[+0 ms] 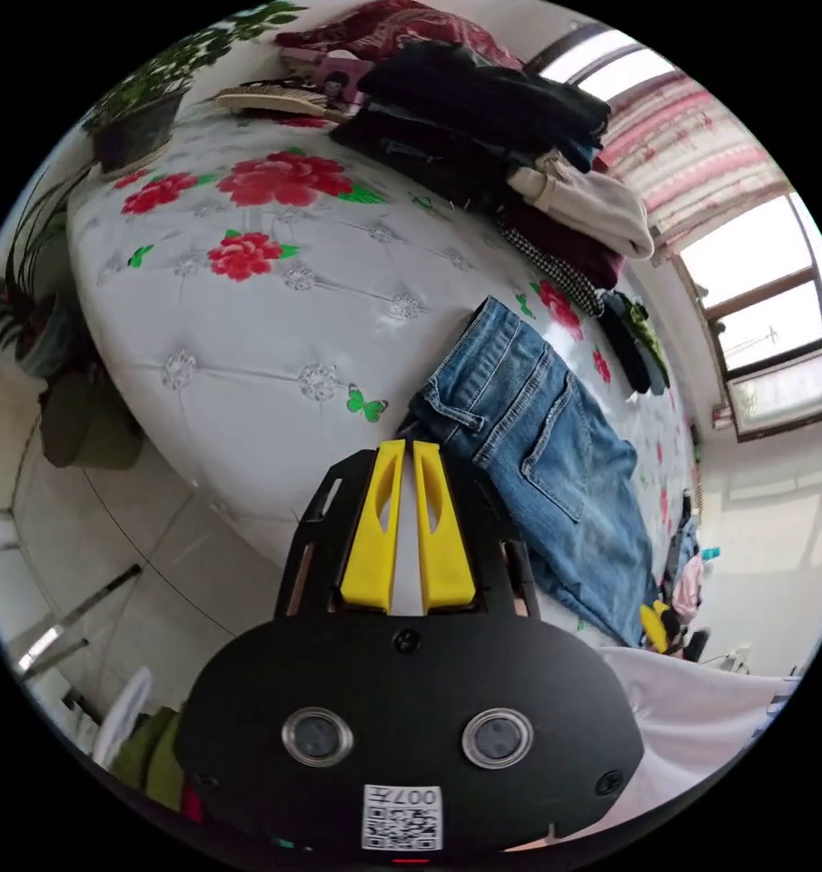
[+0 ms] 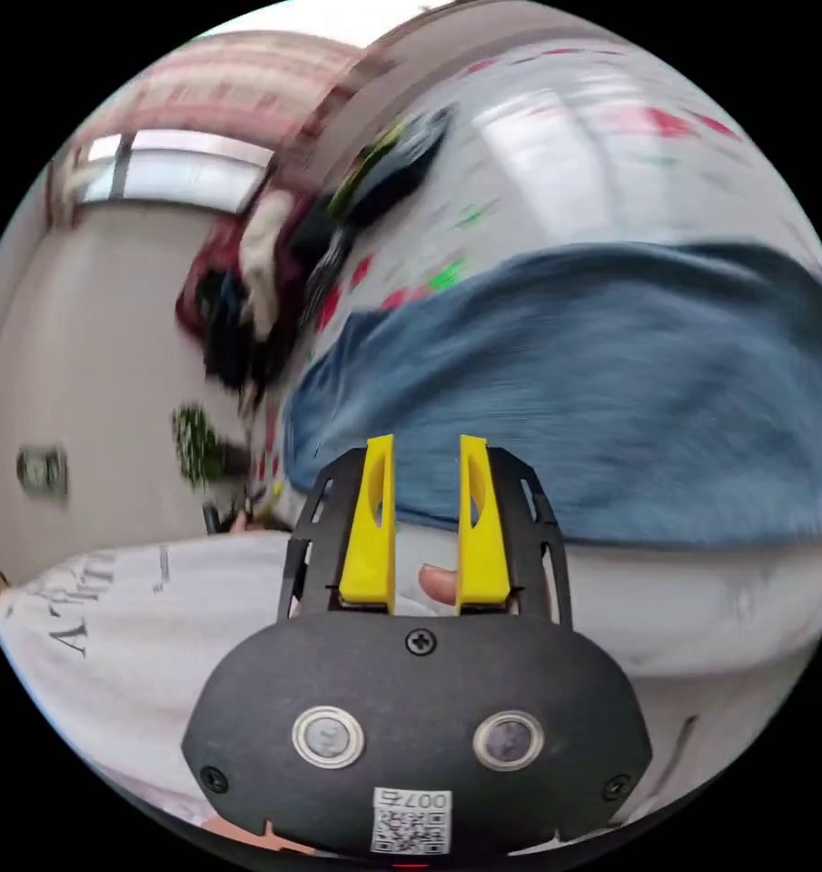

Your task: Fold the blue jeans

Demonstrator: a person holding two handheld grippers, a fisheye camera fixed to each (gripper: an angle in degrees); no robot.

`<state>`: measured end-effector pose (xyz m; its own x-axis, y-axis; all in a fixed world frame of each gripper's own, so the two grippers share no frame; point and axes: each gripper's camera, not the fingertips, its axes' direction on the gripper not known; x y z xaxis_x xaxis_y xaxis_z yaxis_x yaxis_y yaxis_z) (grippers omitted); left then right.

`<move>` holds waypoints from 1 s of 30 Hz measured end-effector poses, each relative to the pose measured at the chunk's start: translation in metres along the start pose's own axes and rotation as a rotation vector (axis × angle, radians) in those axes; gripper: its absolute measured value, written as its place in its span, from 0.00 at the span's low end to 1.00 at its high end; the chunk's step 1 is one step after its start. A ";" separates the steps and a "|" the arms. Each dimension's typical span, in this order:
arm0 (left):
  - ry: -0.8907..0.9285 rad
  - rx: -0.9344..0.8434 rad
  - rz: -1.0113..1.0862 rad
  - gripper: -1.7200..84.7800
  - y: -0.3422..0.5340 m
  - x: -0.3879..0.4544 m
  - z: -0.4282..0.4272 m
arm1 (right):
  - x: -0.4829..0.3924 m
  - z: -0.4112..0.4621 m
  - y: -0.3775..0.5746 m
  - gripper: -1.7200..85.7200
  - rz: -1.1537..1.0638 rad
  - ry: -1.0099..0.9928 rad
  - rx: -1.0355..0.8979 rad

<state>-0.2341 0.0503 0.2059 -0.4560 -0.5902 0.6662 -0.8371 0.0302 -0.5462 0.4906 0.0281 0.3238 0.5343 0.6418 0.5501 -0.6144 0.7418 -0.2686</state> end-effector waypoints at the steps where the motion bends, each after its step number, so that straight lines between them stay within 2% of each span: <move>1: 0.041 -0.003 -0.039 0.04 0.001 -0.004 -0.004 | 0.019 -0.019 0.005 0.12 0.076 0.006 0.078; 3: 0.089 -0.008 -0.081 0.06 0.000 -0.007 -0.008 | 0.081 -0.078 0.032 0.13 0.306 0.012 0.330; 6: 0.142 -0.004 -0.157 0.08 -0.005 -0.009 -0.014 | 0.129 -0.109 0.053 0.13 0.443 -0.012 0.463; 11: 0.310 0.062 -0.417 0.08 -0.007 -0.026 -0.020 | 0.151 -0.097 0.053 0.12 0.491 -0.125 0.546; 17: 0.337 0.046 -0.485 0.10 -0.018 -0.029 -0.020 | 0.144 -0.081 0.045 0.05 0.571 -0.121 0.561; 19: 0.348 0.052 -0.497 0.11 -0.023 -0.032 -0.023 | 0.119 -0.085 0.033 0.03 0.450 -0.110 0.546; 22: 0.360 0.073 -0.495 0.12 -0.036 -0.036 -0.028 | 0.038 -0.089 -0.001 0.02 0.124 0.005 0.435; 24: 0.360 0.086 -0.488 0.12 -0.043 -0.039 -0.031 | -0.052 -0.077 -0.017 0.02 -0.232 0.060 0.314; 25: 0.361 0.088 -0.482 0.13 -0.048 -0.042 -0.032 | -0.075 -0.070 -0.018 0.02 -0.318 0.069 0.280; 27: 0.370 0.088 -0.478 0.14 -0.055 -0.046 -0.032 | -0.162 -0.033 -0.004 0.02 -0.647 0.087 0.145; 30: 0.408 0.084 -0.476 0.15 -0.064 -0.056 -0.028 | -0.242 0.039 0.034 0.02 -0.949 0.106 -0.043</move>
<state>-0.1633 0.1038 0.2175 -0.1319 -0.1677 0.9770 -0.9576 -0.2333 -0.1694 0.3179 -0.1093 0.2123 0.8501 -0.2179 0.4794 0.1223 0.9672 0.2227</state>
